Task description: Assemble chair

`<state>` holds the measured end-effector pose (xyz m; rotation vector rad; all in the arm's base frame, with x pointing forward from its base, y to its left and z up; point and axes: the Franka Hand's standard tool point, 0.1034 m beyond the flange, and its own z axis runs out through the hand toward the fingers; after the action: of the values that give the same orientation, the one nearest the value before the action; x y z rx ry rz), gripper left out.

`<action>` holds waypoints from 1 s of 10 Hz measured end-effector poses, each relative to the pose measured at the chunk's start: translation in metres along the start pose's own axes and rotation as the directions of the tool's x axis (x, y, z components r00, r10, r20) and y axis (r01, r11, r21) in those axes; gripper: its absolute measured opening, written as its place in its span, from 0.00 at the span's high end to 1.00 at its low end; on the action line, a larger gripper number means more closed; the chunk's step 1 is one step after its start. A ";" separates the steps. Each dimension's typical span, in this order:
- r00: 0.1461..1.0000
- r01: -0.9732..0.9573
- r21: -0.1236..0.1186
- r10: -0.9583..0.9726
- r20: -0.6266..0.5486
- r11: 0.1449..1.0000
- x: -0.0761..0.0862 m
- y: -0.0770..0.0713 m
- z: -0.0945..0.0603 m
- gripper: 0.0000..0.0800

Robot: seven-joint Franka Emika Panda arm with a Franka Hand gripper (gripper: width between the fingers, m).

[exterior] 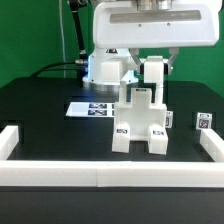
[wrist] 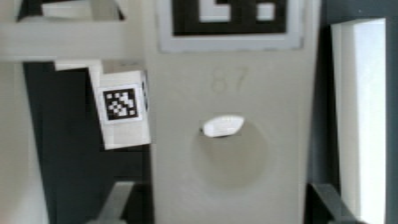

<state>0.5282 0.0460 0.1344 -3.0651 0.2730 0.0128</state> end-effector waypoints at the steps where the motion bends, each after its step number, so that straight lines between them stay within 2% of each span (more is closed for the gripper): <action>1: 1.000 0.001 -0.002 -0.001 0.000 1.000 -0.003 0.000 0.003 0.64; 3: 1.000 -0.003 -0.006 0.003 0.002 1.000 -0.004 0.005 0.009 0.64; 7: 1.000 -0.003 -0.008 0.003 0.003 1.000 -0.005 0.007 0.011 0.64; 10: 1.000 0.002 -0.010 -0.002 -0.008 1.000 -0.007 0.003 0.013 0.64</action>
Offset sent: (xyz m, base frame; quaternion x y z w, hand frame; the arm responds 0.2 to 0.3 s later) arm 0.0000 0.0000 0.0000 0.0000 0.0000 0.0000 1.0000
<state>0.5206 0.0450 0.1214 -3.0757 0.2713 0.0012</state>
